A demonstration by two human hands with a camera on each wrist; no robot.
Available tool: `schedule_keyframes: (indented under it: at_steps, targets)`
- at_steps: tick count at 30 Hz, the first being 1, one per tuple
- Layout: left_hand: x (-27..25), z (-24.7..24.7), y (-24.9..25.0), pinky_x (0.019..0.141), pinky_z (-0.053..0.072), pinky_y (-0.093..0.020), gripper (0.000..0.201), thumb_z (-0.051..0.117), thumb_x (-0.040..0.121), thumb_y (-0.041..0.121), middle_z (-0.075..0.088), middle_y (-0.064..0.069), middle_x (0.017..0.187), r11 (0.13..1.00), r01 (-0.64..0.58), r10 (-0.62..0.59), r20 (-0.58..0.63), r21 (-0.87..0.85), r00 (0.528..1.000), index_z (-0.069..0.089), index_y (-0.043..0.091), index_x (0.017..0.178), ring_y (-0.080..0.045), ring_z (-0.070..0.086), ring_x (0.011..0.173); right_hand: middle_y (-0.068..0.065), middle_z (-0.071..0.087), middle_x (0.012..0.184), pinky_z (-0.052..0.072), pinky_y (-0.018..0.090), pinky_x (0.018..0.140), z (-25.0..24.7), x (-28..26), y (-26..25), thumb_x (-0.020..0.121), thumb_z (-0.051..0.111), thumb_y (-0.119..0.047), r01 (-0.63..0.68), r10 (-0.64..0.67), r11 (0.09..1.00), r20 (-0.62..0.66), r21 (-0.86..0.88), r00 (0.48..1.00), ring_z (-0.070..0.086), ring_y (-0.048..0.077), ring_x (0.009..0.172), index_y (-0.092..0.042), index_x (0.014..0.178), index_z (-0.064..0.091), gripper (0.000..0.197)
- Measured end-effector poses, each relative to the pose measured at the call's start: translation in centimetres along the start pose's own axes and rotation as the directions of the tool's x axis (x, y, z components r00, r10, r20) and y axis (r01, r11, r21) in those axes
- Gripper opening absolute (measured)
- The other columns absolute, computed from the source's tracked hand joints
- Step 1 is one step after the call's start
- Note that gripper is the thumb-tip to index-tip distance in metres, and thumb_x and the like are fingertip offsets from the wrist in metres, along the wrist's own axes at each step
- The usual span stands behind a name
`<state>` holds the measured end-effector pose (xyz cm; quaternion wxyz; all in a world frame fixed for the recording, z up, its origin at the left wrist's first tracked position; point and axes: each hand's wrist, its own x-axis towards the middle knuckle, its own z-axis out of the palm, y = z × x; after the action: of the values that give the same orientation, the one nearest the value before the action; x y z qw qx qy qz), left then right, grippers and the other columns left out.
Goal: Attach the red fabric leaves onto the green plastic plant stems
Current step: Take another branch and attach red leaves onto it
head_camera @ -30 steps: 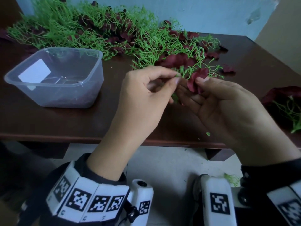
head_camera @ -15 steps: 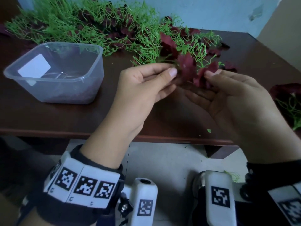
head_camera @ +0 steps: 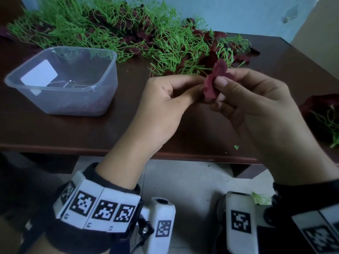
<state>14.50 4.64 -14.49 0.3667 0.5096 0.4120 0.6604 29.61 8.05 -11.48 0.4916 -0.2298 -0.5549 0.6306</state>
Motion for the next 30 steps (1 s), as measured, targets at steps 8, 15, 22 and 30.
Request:
schedule_keyframes:
  at_steps: [8,15,22,30]
  targets:
    - [0.0,-0.1,0.1,0.099,0.057,-0.041,0.028,0.072,0.078,0.007,0.076,-0.022,0.105,0.970,0.071,-0.078,-0.023,-0.234,0.997,0.075,-0.003,0.105,-0.037,0.072,0.106,0.004,0.068,0.072,0.052,0.021,0.063,-0.4,0.1,0.0,0.081,0.062,-0.009,-0.132,0.131,0.989,0.018,0.066,0.991,0.061,0.009,0.063,-0.006,0.086,0.064,0.006]
    - [0.0,-0.3,0.1,0.088,0.061,-0.033,0.016,0.071,0.075,0.007,0.076,-0.015,0.095,0.950,0.110,-0.115,-0.002,-0.292,0.993,0.078,0.007,0.090,-0.028,0.072,0.097,0.005,0.066,0.076,0.048,0.022,0.065,-0.7,0.3,0.2,0.079,0.065,-0.013,-0.183,0.183,0.982,0.019,0.034,0.983,0.058,0.010,0.066,-0.008,0.087,0.065,0.009]
    - [-0.2,-0.2,0.5,0.058,0.048,-0.022,0.007,0.069,0.086,0.013,0.072,-0.004,0.077,0.969,0.170,-0.159,0.075,-0.180,0.984,0.070,0.018,0.091,-0.014,0.065,0.063,0.009,0.069,0.083,0.049,0.026,0.069,-0.8,0.3,0.2,0.082,0.063,-0.012,-0.229,0.228,0.973,0.044,0.024,0.973,0.060,0.017,0.076,-0.011,0.087,0.069,0.008]
    - [-0.3,0.0,0.9,0.048,0.040,-0.018,0.009,0.064,0.087,0.015,0.065,-0.002,0.066,0.967,0.180,-0.162,0.113,-0.180,0.980,0.065,0.012,0.095,-0.012,0.057,0.053,0.016,0.064,0.080,0.054,0.028,0.066,-0.7,0.2,-0.1,0.088,0.057,-0.011,-0.276,0.270,0.961,0.126,0.032,0.955,0.063,0.024,0.073,0.000,0.094,0.067,0.016]
